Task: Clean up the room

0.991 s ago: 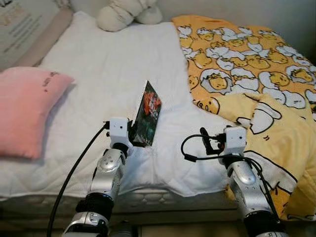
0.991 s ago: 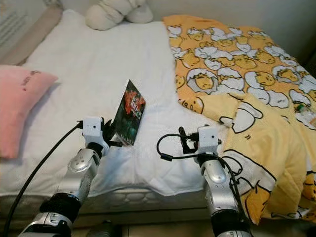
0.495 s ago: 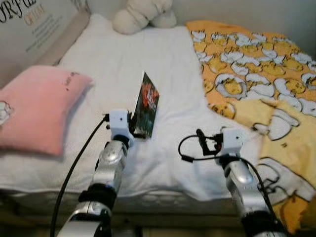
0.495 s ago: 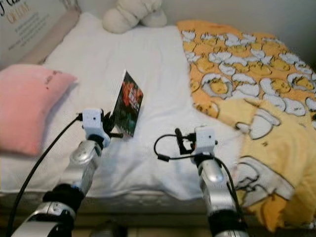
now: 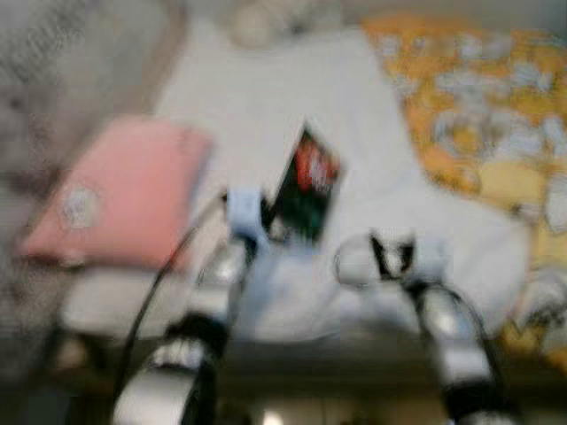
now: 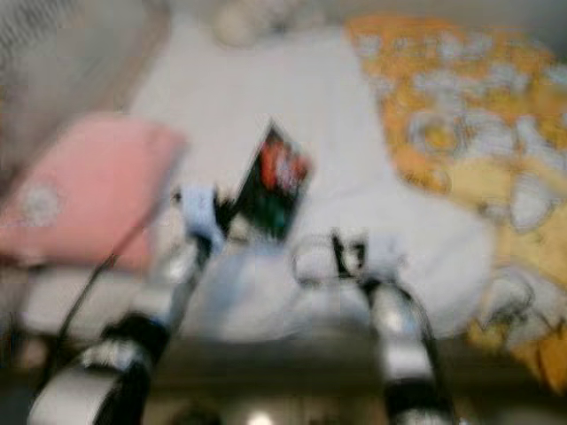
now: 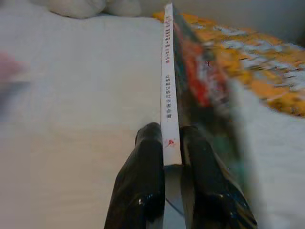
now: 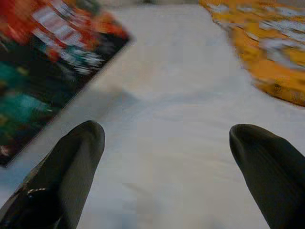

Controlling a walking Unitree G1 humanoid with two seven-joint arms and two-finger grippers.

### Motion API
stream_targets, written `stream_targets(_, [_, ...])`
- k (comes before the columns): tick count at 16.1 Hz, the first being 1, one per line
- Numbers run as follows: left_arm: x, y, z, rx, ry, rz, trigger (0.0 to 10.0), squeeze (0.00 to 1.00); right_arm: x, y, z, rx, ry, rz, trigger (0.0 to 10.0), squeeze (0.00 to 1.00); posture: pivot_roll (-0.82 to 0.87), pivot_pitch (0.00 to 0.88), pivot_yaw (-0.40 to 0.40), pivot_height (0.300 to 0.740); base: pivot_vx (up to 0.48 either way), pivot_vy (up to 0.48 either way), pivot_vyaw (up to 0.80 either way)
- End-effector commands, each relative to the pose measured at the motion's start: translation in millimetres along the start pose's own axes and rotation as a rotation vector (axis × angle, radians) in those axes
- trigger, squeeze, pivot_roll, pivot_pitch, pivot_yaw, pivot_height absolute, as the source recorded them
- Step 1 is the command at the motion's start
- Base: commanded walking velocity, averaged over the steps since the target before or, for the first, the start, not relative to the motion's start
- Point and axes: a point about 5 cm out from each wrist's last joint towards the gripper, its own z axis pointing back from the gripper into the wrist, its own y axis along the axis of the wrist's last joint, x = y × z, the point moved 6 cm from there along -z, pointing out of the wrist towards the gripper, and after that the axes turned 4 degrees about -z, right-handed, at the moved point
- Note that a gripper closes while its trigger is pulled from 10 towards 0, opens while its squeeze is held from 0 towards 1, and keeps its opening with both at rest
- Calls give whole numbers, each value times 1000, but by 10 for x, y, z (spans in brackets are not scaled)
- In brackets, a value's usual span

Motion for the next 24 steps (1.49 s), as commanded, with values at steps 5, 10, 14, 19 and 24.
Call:
stream_targets(5, [379, 78, -226, -60, -83, 91, 0, 0, 16, 9, -30, -14, 11, 21, 10000, 0, -1, 0, 2, 740, 0, 0, 0])
stream_targets(10, [786, 547, -480, -37, -132, 290, 0, 0, 114, -119, 236, -59, 24, 68, 10000, 0, -117, 0, -14, 740, 0, 0, 0])
stream_targets(14, [795, 450, -495, -108, -41, 599, 0, 0, 64, -255, 777, -128, 81, 125, 10000, 0, -250, 0, -28, 740, 0, 0, 0])
stream_targets(19, [661, 737, -561, -32, -67, 269, 0, 0, -82, -271, 1185, -160, 32, 85, 10000, 0, -280, 54, -19, 740, 0, 0, 0])
stream_targets(24, [546, 635, -53, 258, -213, -118, 0, 0, 177, 465, 1379, 91, -133, 123, 10000, 0, -174, 0, 43, 740, 0, 0, 0])
